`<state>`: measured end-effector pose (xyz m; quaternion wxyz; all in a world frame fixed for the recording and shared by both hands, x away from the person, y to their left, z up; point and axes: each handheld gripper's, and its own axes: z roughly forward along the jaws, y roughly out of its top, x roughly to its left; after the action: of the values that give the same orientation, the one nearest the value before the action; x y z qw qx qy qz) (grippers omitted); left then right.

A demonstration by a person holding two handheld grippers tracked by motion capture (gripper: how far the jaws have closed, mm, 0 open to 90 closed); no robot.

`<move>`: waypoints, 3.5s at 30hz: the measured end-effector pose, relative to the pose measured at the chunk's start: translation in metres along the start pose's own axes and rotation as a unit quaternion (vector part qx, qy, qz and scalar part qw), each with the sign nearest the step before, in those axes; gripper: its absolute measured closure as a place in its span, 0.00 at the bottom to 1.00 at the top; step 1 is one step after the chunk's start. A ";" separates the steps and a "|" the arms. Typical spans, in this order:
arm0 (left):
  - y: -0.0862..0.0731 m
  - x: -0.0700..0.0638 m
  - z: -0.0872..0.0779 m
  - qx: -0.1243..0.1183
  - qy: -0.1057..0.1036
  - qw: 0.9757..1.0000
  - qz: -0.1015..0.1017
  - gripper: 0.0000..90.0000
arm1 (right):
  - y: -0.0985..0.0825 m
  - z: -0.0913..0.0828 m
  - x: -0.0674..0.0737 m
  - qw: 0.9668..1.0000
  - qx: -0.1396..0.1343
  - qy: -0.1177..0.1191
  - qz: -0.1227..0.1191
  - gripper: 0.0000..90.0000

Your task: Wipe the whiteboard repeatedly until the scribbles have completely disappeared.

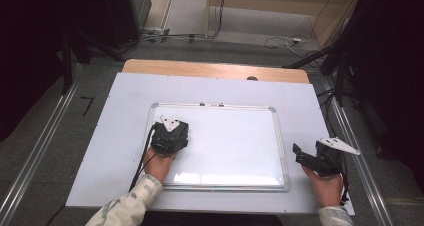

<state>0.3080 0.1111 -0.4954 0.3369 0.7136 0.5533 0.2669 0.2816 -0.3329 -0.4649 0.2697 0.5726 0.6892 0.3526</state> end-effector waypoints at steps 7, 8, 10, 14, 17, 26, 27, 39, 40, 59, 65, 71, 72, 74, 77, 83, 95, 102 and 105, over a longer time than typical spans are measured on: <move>0.002 -0.004 0.003 0.001 0.002 1.000 0.005 0.46 | 0.000 0.000 0.000 1.000 0.000 0.000 0.000 0.16; 0.002 -0.004 0.003 0.001 0.002 1.000 0.004 0.46 | 0.000 0.000 0.000 1.000 0.000 0.000 0.000 0.16; 0.002 -0.003 0.003 0.000 0.000 1.000 0.003 0.46 | 0.000 0.000 0.000 1.000 0.000 0.000 0.000 0.16; 0.002 -0.002 0.003 -0.001 -0.003 1.000 0.004 0.46 | -0.001 -0.001 -0.001 1.000 0.001 -0.001 0.000 0.16; 0.003 0.000 0.003 0.000 -0.003 1.000 0.004 0.46 | -0.002 -0.001 -0.003 1.000 0.001 -0.001 0.002 0.16; 0.002 0.011 0.003 0.000 0.004 1.000 -0.002 0.46 | -0.003 -0.003 -0.004 1.000 0.004 -0.002 0.006 0.16; 0.002 0.012 0.003 0.001 0.004 1.000 -0.001 0.46 | -0.003 -0.003 -0.004 1.000 0.004 -0.002 0.006 0.16; 0.001 0.026 0.002 0.001 0.017 1.000 -0.012 0.46 | -0.003 -0.003 -0.005 1.000 0.003 -0.001 0.007 0.16; 0.001 0.027 0.002 0.002 0.019 1.000 -0.013 0.46 | -0.003 -0.003 -0.005 1.000 0.003 -0.001 0.007 0.16; -0.002 0.046 -0.001 0.004 0.032 0.999 -0.026 0.46 | -0.004 -0.004 -0.006 1.000 0.003 -0.002 0.007 0.16; -0.001 0.047 0.000 0.004 0.037 0.999 -0.032 0.46 | -0.004 -0.004 -0.006 1.000 0.003 -0.002 0.009 0.16; 0.000 0.049 0.001 0.004 0.049 0.998 -0.041 0.46 | -0.003 -0.004 -0.006 1.000 0.003 -0.002 0.008 0.16; 0.000 0.049 0.002 0.005 0.051 0.998 -0.043 0.46 | -0.003 -0.004 -0.005 1.000 0.003 -0.002 0.007 0.16; 0.002 0.050 0.003 0.006 0.055 0.997 -0.046 0.46 | -0.003 -0.004 -0.005 1.000 0.003 -0.001 0.008 0.16; 0.004 0.051 0.006 0.007 0.061 0.997 -0.047 0.46 | -0.003 -0.003 -0.004 1.000 0.004 -0.001 0.007 0.16; 0.012 0.052 0.014 0.009 0.074 0.996 -0.056 0.46 | -0.002 0.000 -0.002 1.000 0.006 0.001 0.004 0.16; 0.024 0.054 0.027 0.009 0.084 0.994 -0.062 0.46 | -0.002 -0.001 -0.004 1.000 0.004 0.000 0.004 0.17; 0.027 0.043 0.031 0.008 0.074 0.996 -0.052 0.46 | -0.002 -0.001 -0.003 1.000 0.005 0.000 0.004 0.17; 0.028 0.035 0.033 0.010 0.070 0.996 -0.046 0.46 | -0.002 -0.002 -0.004 1.000 0.003 0.001 0.004 0.17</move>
<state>0.3588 0.1347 -0.4938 0.3027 0.6700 0.6104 0.2947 0.2796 -0.3374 -0.4657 0.2659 0.5763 0.6881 0.3517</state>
